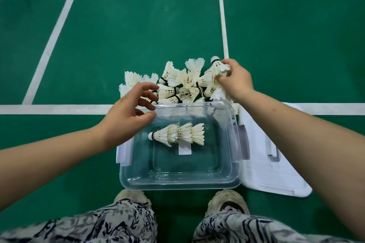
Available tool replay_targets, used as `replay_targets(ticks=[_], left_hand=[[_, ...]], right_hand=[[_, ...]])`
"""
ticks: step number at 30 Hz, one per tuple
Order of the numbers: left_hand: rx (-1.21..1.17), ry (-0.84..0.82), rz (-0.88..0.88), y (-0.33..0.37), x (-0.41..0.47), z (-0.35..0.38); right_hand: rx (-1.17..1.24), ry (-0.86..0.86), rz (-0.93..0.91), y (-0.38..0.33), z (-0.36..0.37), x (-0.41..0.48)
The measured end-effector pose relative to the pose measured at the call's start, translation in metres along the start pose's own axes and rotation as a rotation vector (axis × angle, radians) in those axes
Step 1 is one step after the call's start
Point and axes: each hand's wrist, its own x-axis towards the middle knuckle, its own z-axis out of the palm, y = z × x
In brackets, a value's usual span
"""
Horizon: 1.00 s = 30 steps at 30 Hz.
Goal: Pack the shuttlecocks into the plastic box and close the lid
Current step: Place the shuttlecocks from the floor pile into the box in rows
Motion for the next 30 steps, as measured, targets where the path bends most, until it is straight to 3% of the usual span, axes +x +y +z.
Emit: replay_targets(ticks=[5, 10, 18, 21, 25, 30], left_hand=[[0.002, 0.01, 0.025, 0.004, -0.003, 0.002], [0.079, 0.028, 0.077, 0.008, -0.007, 0.004], [0.792, 0.06, 0.425, 0.0, -0.008, 0.006], [0.954, 0.039, 0.553, 0.001, -0.009, 0.006], [0.986, -0.013, 0.671, 0.003, -0.012, 0.006], [0.925, -0.095, 0.623, 0.005, -0.017, 0.002]], right_hand=[[0.246, 0.061, -0.009, -0.024, -0.023, -0.006], [0.349, -0.127, -0.085, -0.045, -0.019, -0.03], [0.268, -0.516, -0.196, -0.071, 0.007, -0.092], [0.228, -0.589, -0.236, -0.077, 0.014, -0.108], [0.183, -0.656, -0.232, -0.079, 0.011, -0.122], [0.225, -0.683, -0.173, -0.076, 0.012, -0.128]])
